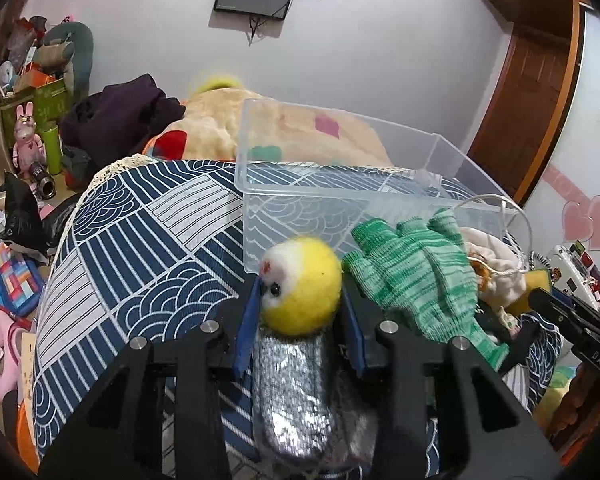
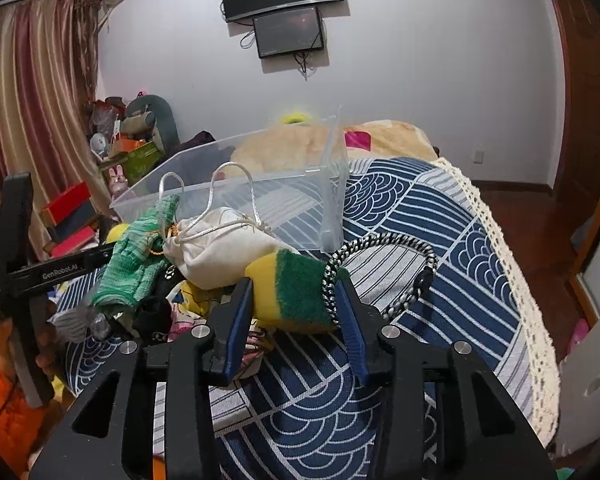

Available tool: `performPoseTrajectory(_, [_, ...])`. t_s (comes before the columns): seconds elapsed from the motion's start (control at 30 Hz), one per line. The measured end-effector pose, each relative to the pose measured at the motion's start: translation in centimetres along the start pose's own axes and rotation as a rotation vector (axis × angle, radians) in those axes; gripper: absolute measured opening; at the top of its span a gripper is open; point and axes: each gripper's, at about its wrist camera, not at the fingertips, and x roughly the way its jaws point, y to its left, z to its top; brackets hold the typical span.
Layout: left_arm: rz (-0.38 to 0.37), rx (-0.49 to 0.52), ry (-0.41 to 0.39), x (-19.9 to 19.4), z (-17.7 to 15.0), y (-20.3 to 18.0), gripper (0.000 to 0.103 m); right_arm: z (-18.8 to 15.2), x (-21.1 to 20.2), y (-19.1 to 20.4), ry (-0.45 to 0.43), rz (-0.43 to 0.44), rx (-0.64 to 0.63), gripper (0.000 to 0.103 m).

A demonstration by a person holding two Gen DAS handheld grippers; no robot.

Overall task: Organize soft objects
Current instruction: 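Drop the yellow ball into the clear box with the left tool while the right tool drops the bracelet in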

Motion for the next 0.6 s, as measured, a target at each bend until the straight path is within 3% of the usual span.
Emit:
performPoseTrajectory(0.03, [0.002,0.004,-0.001,-0.3,-0.2,-0.2,0.038,0.0,-0.1,0.1,0.004,0.005,-0.005,0.044])
performPoseTrajectory(0.1, [0.004,0.018,-0.006,-1.0,-0.5,-0.3,0.038,0.0,-0.2,0.1,0.016,0.012,-0.005,0.068])
performPoseTrajectory(0.13, [0.006,0.027,-0.011,-1.5,-0.7,-0.4,0.038,0.0,-0.3,0.1,0.009,0.008,-0.002,0.069])
performPoseTrajectory(0.33, [0.013,0.05,-0.038,-3.5,-1.2,-0.4,0.038,0.7,-2.2,-0.9,-0.045,-0.029,0.005,0.069])
performPoseTrajectory(0.47, [0.021,0.059,-0.059,-4.7,-1.1,-0.3,0.038,0.8,-1.9,-2.7,-0.022,-0.096,0.043,0.068])
performPoseTrajectory(0.53, [0.021,0.064,-0.072,-5.2,-1.0,-0.4,0.038,0.7,-0.9,-3.5,0.012,-0.149,0.051,0.059])
performPoseTrajectory(0.6, [0.019,0.07,-0.083,-5.7,-0.8,-0.6,0.038,0.5,0.5,-4.3,0.064,-0.183,0.055,0.042])
